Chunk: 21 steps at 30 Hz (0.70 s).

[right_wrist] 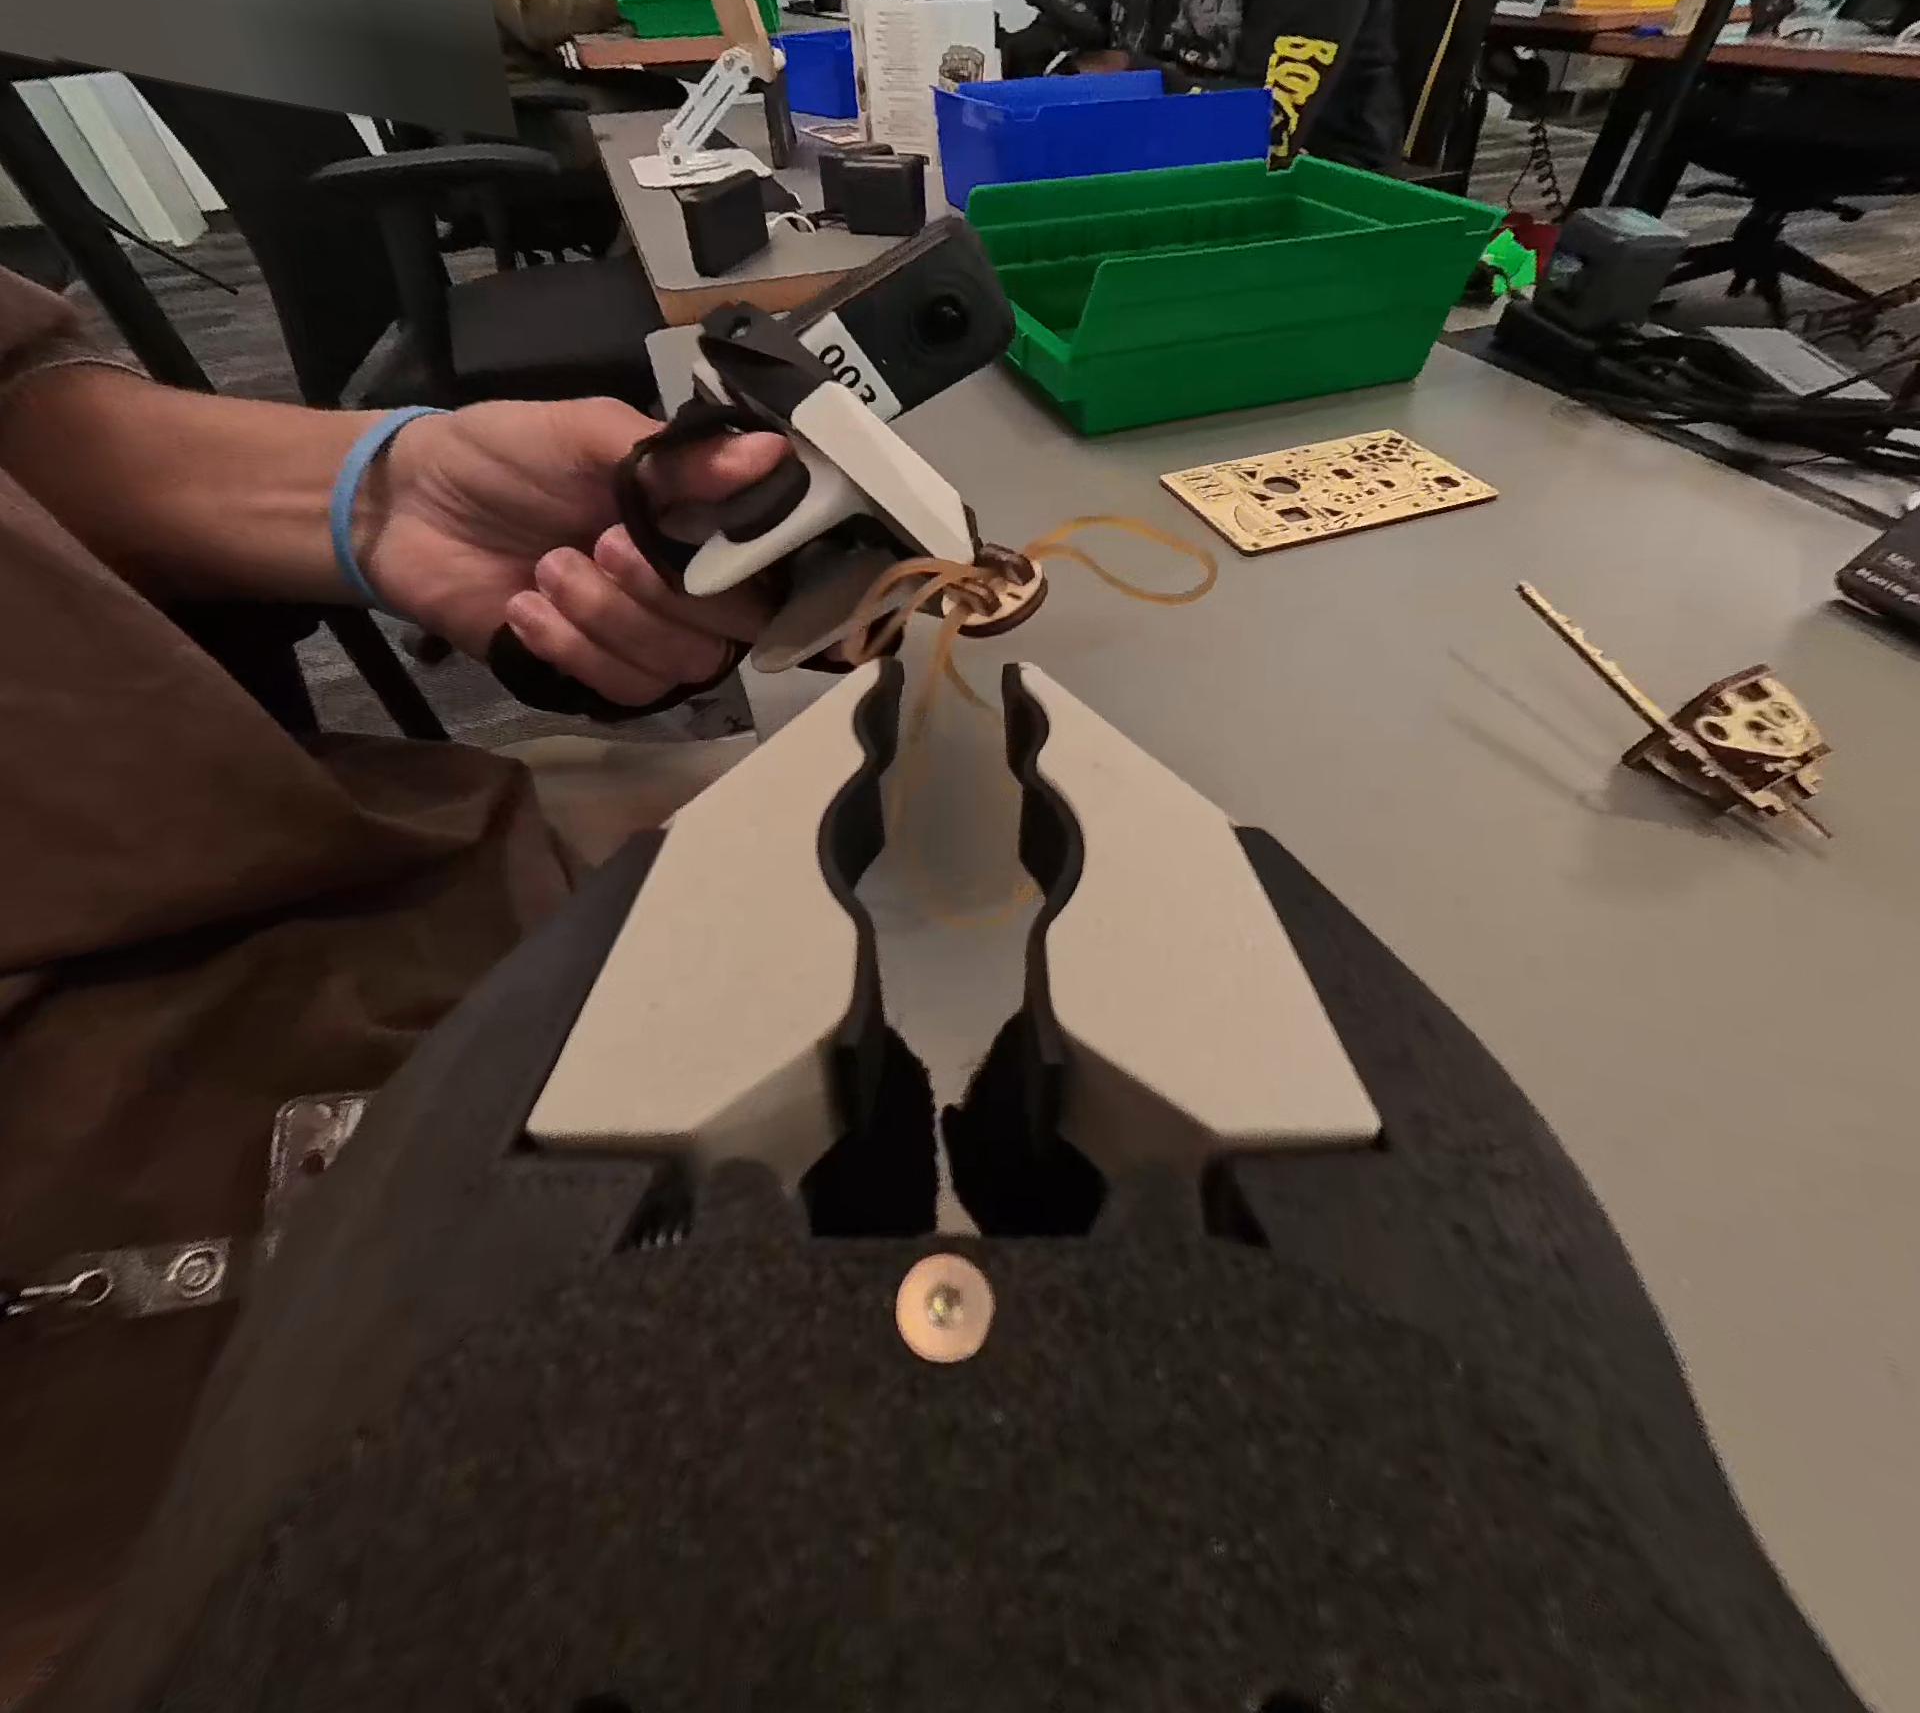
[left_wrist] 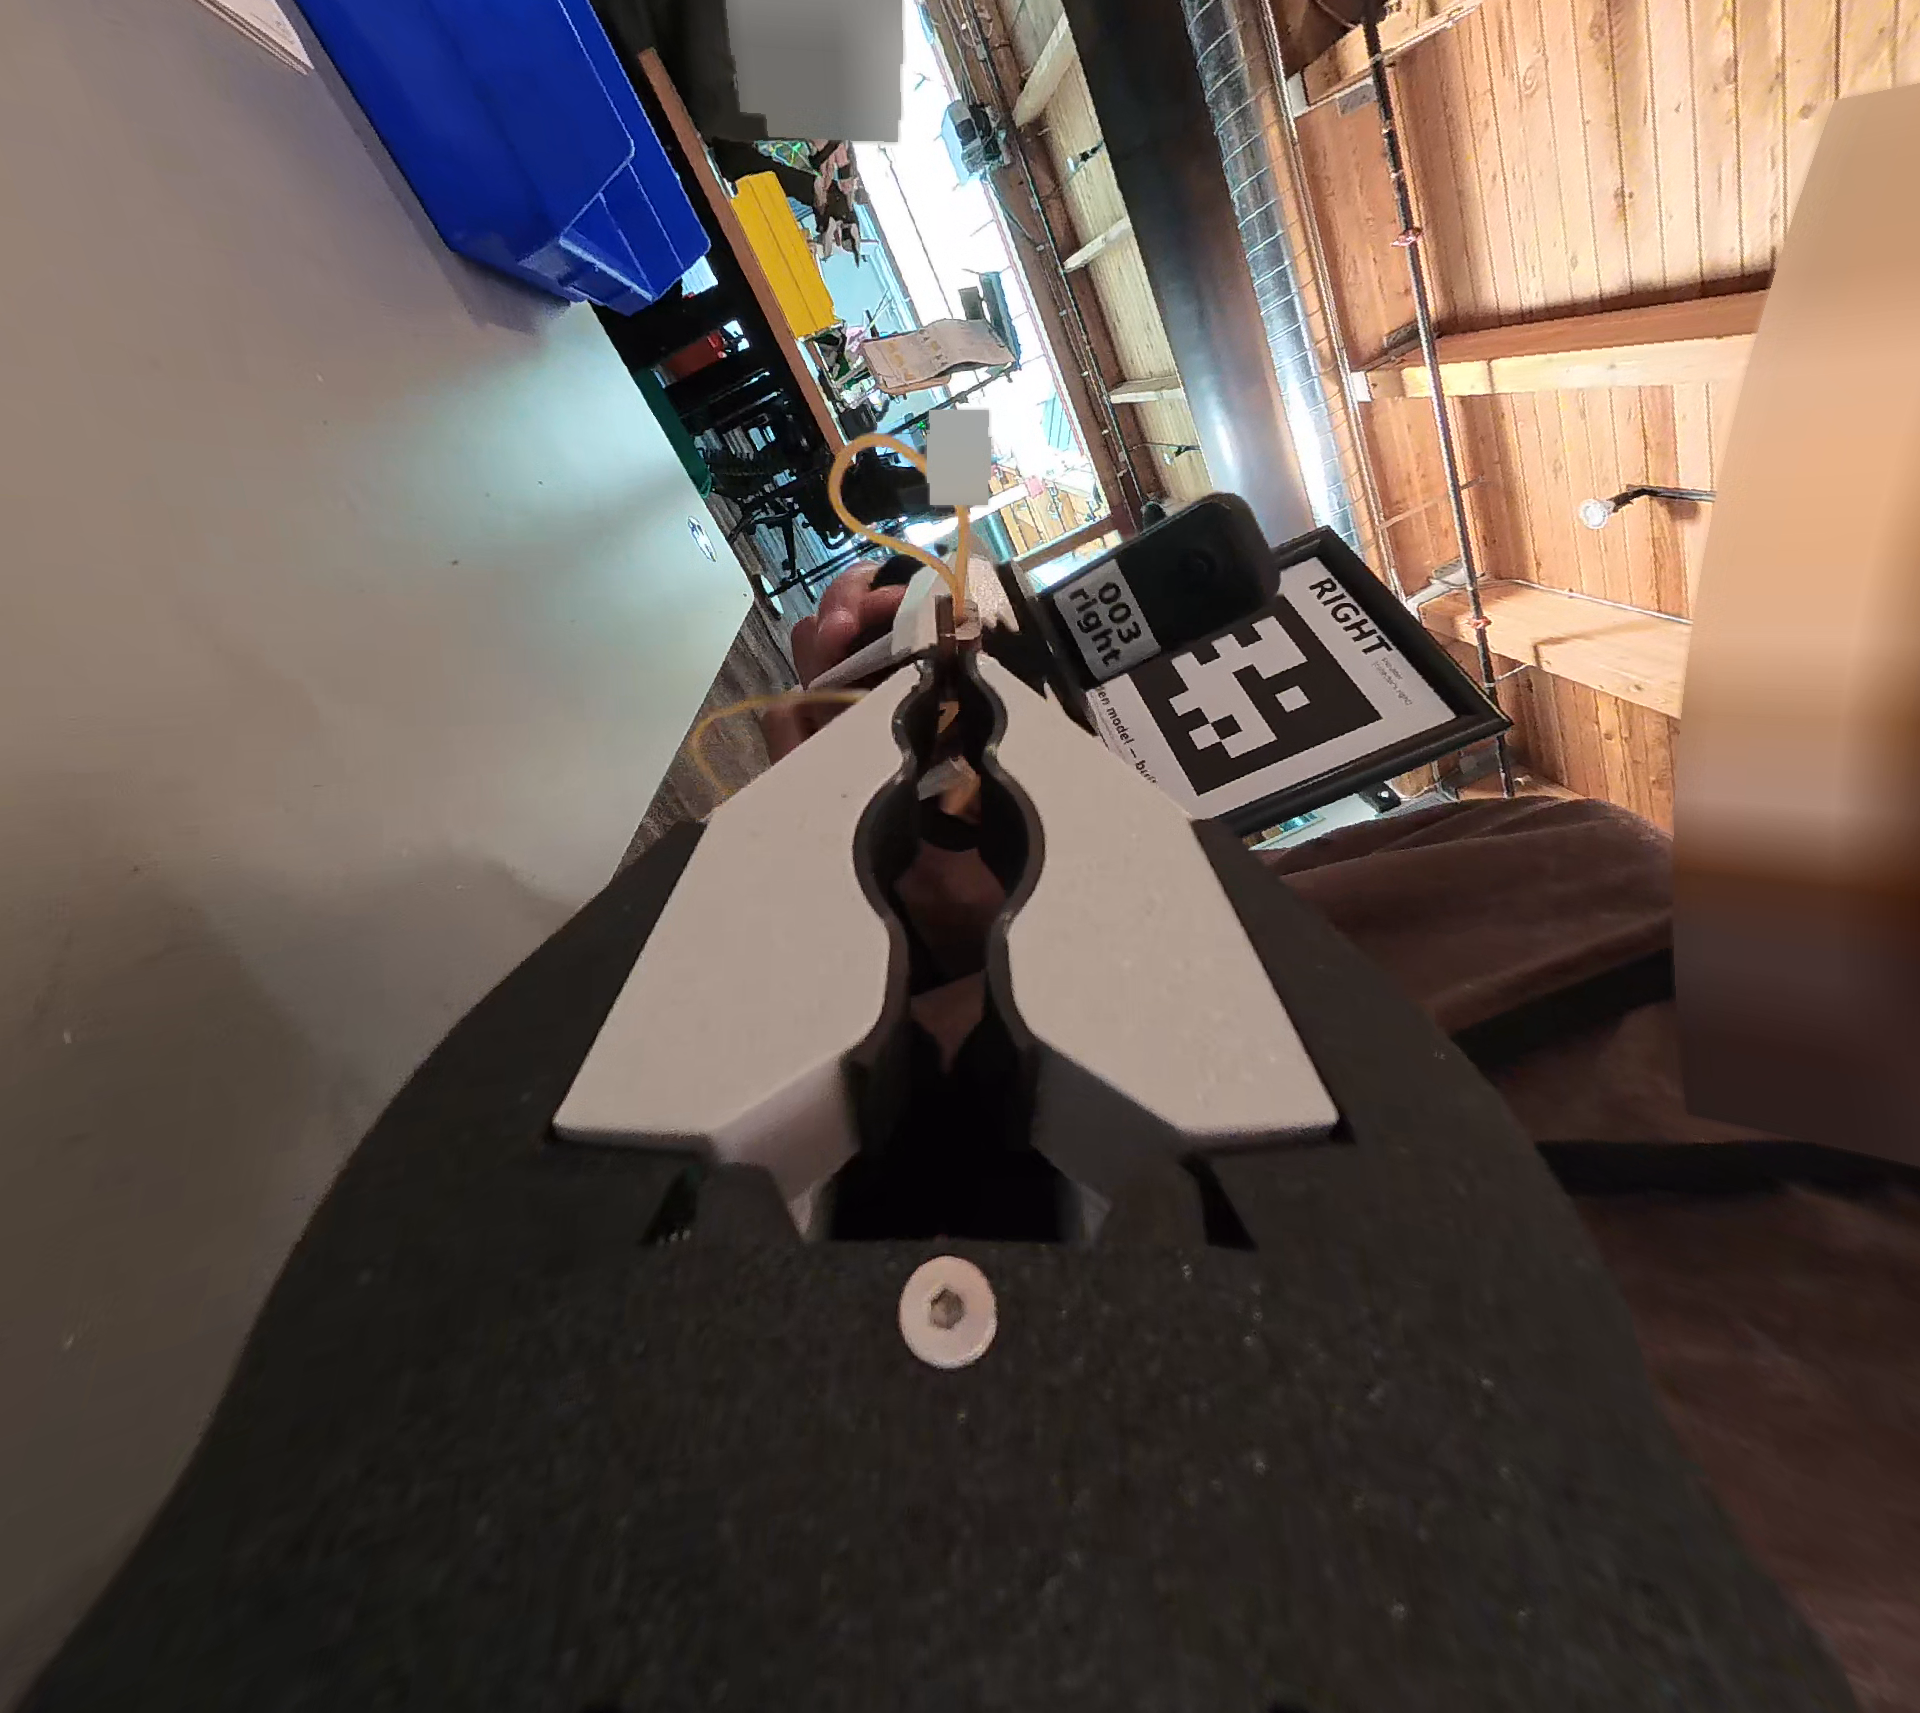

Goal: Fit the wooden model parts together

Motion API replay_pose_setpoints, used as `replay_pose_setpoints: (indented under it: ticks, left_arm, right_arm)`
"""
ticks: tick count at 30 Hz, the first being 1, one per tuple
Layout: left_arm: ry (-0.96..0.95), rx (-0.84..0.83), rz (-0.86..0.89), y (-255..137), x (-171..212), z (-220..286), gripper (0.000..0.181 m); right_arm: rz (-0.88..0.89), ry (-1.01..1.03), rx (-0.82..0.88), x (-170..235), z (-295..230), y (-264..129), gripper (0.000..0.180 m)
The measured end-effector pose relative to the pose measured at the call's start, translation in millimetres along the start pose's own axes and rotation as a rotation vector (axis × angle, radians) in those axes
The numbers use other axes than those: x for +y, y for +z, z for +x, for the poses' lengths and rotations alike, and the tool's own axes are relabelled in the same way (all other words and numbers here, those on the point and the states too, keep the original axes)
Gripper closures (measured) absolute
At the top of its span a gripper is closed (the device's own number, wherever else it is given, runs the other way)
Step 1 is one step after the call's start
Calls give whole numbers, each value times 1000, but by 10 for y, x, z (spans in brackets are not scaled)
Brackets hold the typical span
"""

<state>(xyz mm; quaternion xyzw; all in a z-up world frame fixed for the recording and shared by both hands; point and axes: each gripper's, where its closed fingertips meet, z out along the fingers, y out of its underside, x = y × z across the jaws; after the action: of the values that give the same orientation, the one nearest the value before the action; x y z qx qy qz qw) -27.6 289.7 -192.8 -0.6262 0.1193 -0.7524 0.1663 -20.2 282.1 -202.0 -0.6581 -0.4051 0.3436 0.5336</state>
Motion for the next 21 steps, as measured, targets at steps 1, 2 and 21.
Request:
replay_pose_setpoints:
  ticks: [1,2,21]
  left_arm:
    - [-2,-1,0,5,4,-5,180]
    - [-3,-4,-2,11,10,-11,180]
    - [86,-118,-32,68,79,-118,179]
  right_arm:
    - [7,-16,20,-21,6,-1,160]
    - [13,-34,52,-45,29,-8,161]
    - [-89,-444,376,20,29,-11,168]
